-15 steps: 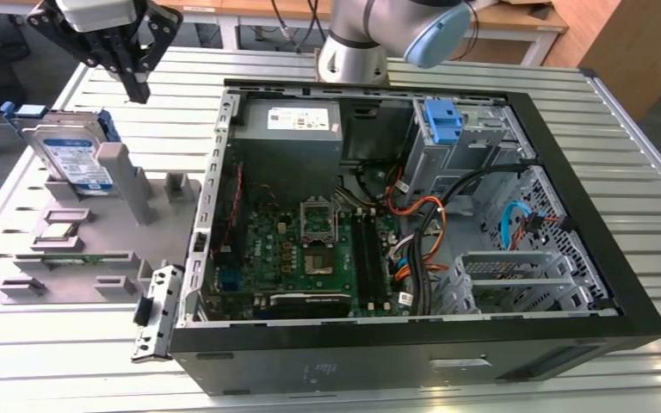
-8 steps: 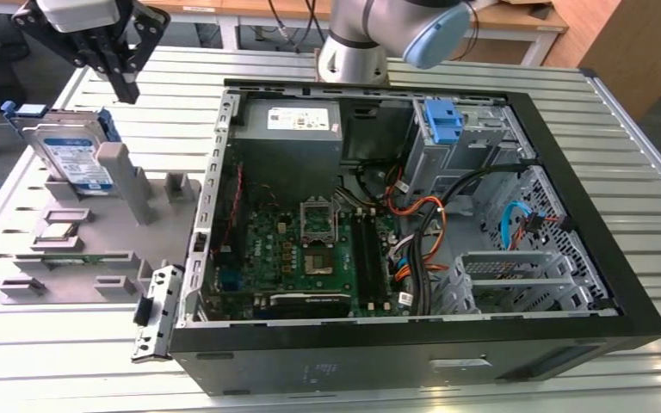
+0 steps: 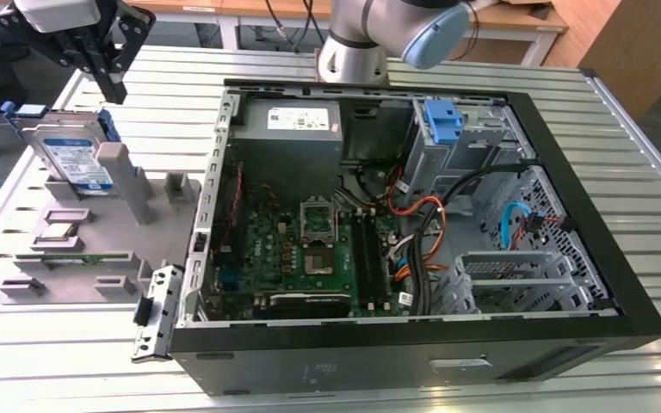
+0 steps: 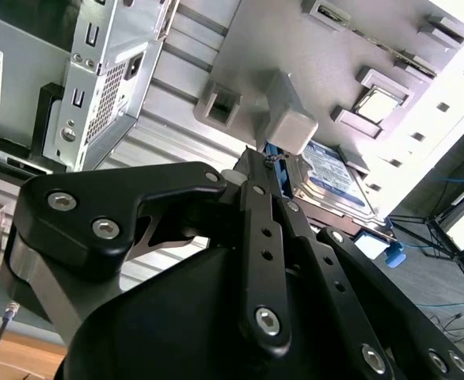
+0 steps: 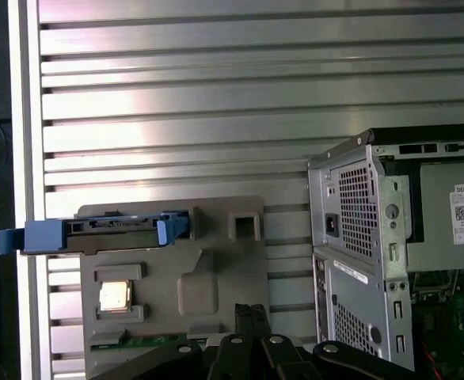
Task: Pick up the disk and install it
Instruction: 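Reach for the disk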
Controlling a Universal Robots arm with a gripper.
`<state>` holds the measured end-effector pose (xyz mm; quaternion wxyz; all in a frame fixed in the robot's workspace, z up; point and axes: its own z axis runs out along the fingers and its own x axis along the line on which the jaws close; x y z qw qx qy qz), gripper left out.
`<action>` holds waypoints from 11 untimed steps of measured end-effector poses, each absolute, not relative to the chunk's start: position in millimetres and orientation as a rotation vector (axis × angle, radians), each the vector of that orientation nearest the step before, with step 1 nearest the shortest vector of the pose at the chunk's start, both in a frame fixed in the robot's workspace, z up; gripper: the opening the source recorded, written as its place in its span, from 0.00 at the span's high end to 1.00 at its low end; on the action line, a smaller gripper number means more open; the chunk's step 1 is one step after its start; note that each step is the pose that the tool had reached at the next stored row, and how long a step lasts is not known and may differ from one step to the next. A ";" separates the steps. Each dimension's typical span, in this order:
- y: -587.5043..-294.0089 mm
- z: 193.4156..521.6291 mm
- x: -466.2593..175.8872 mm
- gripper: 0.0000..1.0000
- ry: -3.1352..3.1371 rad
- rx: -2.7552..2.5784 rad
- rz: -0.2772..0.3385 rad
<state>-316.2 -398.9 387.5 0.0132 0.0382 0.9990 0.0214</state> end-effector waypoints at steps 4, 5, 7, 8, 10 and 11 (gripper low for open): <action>-398.9 387.5 -316.4 0.89 3.112 0.119 0.067; -398.9 387.5 -316.4 0.89 3.112 0.119 0.067; -398.9 387.5 -316.5 0.89 3.112 0.119 0.067; -398.9 387.5 -316.5 0.89 3.112 0.119 0.067; -398.9 387.5 -316.5 0.89 3.112 0.119 0.067; -398.9 387.5 -316.5 0.89 3.112 0.119 0.067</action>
